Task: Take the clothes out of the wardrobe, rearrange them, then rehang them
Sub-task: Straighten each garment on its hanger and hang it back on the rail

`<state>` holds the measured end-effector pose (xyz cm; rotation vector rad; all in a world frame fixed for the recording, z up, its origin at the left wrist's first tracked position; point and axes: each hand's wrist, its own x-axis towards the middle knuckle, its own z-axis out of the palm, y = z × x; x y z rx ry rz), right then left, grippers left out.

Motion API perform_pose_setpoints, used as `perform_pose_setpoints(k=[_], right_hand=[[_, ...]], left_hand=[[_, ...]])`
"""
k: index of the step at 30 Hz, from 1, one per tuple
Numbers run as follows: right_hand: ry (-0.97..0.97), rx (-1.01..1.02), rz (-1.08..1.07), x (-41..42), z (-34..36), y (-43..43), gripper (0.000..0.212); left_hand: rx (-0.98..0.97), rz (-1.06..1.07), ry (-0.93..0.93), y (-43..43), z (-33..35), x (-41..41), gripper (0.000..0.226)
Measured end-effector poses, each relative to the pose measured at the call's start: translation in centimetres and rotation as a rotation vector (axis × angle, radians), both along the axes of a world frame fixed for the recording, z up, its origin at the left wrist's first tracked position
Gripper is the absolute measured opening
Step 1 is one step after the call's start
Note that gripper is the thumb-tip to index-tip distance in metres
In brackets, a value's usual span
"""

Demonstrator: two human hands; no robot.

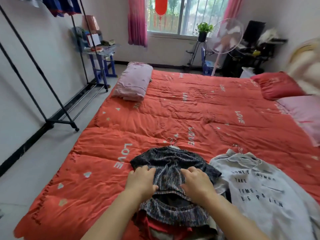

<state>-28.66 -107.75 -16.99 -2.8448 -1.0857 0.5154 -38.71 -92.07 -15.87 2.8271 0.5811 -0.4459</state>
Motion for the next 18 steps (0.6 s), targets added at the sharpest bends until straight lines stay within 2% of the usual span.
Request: perform_pose_setpoints(k=[10,18], right_hand=[[0.080,-0.022,-0.073,12.7,-4.7,3.6,0.050],[0.177,-0.045,-0.022,24.6,-14.7,8.7,0.041]], left_hand=[[-0.046,-0.075,0.069,4.2,-5.0,14.4,0.053],[-0.077,0.012,0.106,7.4,-13.2,23.8,0.055]])
